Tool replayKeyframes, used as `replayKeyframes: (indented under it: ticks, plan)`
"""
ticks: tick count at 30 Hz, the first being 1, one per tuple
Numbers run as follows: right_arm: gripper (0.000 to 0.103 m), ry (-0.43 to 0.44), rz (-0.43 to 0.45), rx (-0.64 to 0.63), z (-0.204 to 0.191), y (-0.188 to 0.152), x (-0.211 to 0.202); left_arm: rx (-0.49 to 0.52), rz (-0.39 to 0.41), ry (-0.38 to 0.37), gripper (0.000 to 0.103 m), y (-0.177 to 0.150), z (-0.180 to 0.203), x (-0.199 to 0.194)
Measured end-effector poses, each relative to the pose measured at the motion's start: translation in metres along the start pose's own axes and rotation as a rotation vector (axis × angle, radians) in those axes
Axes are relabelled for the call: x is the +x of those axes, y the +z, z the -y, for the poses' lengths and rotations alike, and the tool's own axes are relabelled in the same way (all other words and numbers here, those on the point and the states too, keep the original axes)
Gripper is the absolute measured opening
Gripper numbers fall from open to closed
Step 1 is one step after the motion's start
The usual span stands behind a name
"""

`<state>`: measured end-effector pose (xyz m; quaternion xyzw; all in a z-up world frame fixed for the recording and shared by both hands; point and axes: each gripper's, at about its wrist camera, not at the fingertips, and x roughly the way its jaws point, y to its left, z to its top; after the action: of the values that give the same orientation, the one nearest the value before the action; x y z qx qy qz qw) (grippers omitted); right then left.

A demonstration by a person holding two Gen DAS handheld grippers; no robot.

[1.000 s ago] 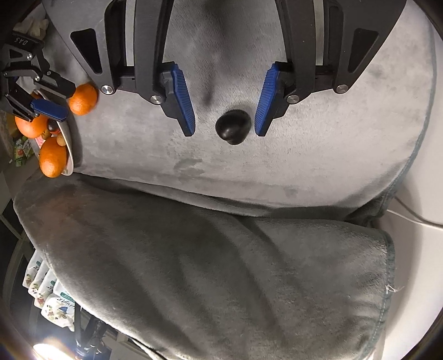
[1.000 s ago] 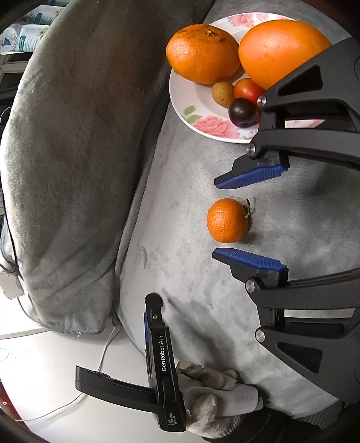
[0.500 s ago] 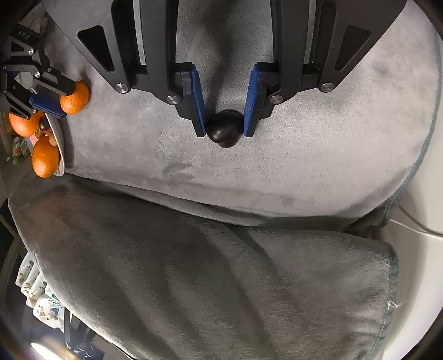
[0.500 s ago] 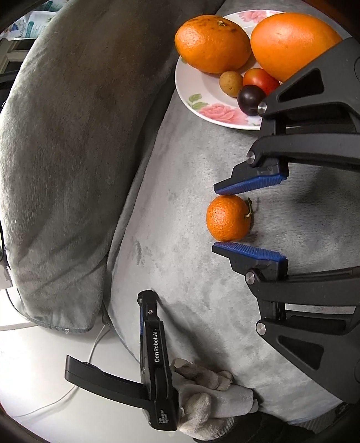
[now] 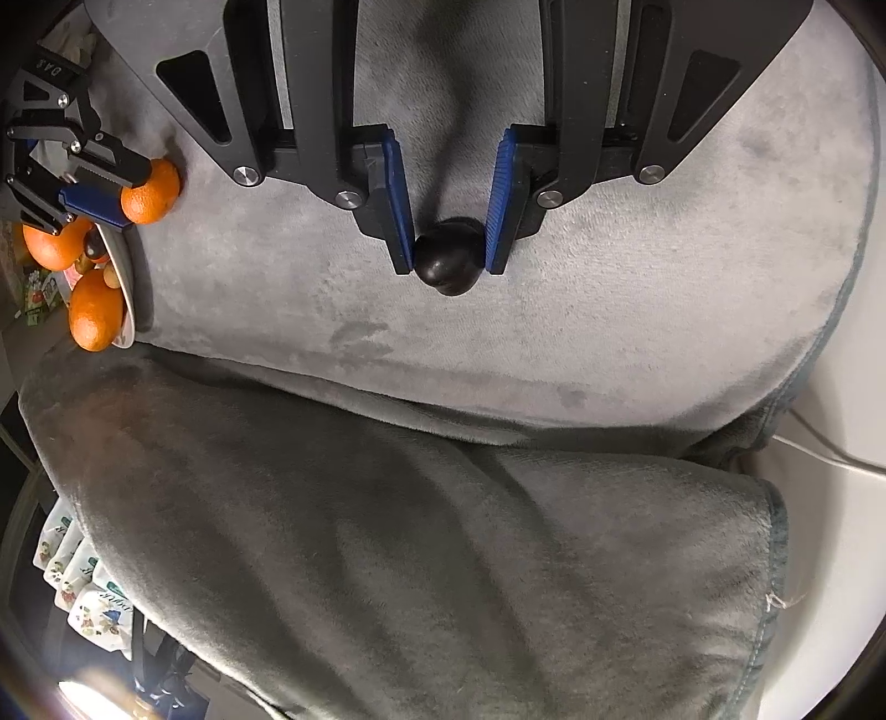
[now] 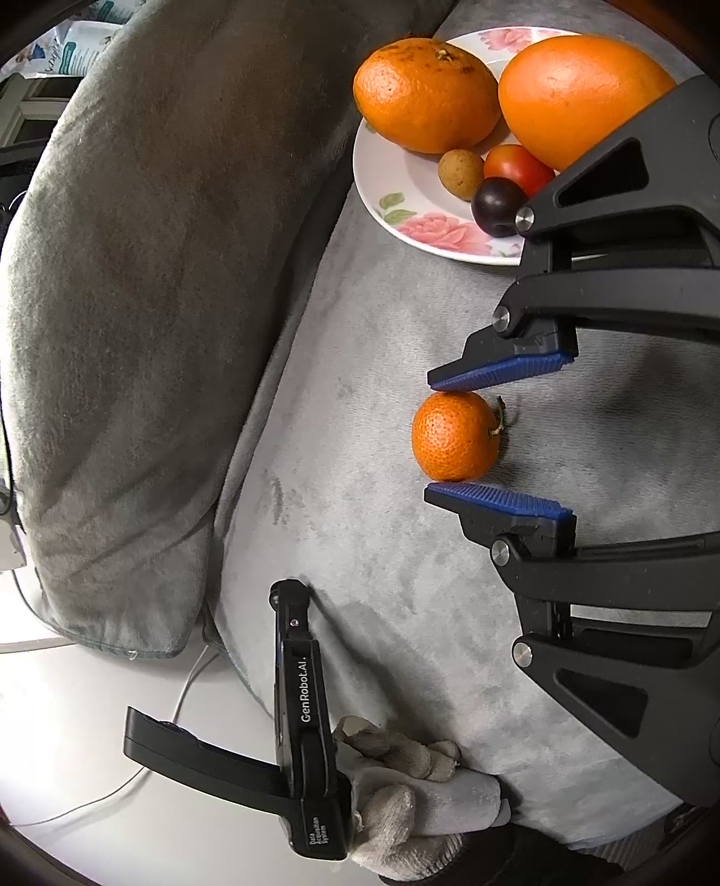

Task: Organize fruits
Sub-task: 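Carry the plum and mandarin over the plate with both grippers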

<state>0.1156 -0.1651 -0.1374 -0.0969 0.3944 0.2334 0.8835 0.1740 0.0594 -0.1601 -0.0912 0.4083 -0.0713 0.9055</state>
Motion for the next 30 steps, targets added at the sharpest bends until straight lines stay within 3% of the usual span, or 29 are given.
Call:
replayKeyframes:
  ticks: [13,30]
  plan:
    - [0.036,0.008,0.071,0.022,0.006,-0.005,-0.037,0.055,0.078,-0.052,0.024,-0.007,0.031,-0.041]
    - [0.035,-0.034,0.197,0.066,0.030,-0.013,-0.105,0.174,0.176,-0.169,0.024,-0.010,0.102,-0.090]
